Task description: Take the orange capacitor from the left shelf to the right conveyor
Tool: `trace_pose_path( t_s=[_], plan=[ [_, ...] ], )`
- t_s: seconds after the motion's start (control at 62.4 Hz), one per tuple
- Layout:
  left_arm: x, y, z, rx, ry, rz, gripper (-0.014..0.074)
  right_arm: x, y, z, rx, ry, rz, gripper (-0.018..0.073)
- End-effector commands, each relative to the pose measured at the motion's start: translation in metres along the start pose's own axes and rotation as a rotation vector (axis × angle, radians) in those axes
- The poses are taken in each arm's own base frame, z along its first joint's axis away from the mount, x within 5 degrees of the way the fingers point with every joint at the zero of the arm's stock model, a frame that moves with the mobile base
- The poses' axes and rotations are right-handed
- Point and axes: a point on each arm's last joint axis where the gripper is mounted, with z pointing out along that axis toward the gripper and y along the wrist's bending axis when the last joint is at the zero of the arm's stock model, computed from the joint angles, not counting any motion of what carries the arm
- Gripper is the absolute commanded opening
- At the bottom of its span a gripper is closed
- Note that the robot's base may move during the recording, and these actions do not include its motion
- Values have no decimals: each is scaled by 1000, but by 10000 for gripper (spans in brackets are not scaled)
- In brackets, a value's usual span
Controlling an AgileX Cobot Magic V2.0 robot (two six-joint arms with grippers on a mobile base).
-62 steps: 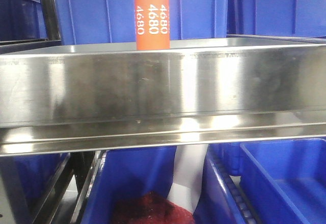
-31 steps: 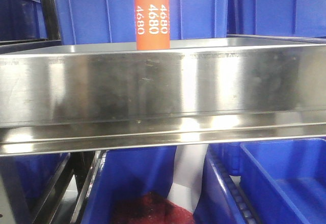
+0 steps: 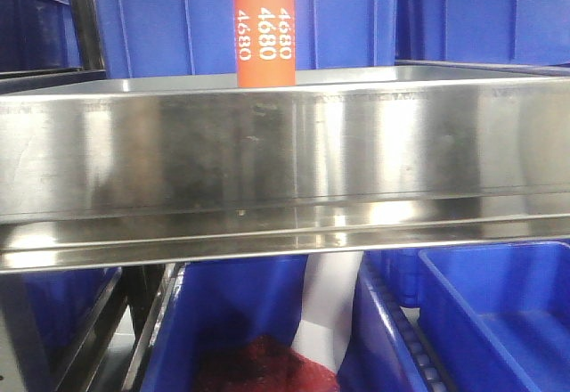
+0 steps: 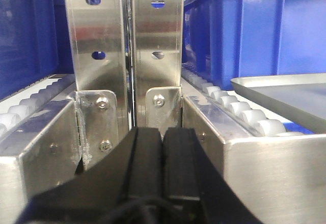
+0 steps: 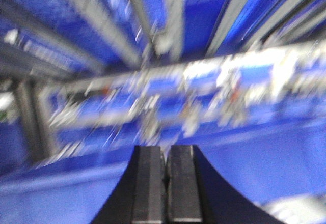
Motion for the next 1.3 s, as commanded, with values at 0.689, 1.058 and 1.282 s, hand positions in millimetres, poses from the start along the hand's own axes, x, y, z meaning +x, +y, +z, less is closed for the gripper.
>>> trace_pose_path(
  t_s=[0.689,1.058,1.282],
  plan=[
    [-10,0,0,3,-85,-6,-105,128,125,160,-482,587,-84,627],
    [-10,0,0,3,-85,-6,-105,165,139,177,-539,549,-43,627],
    [-10,0,0,3,-85,-6,-105,188,144,188,-571,496,-6,624]
  ],
)
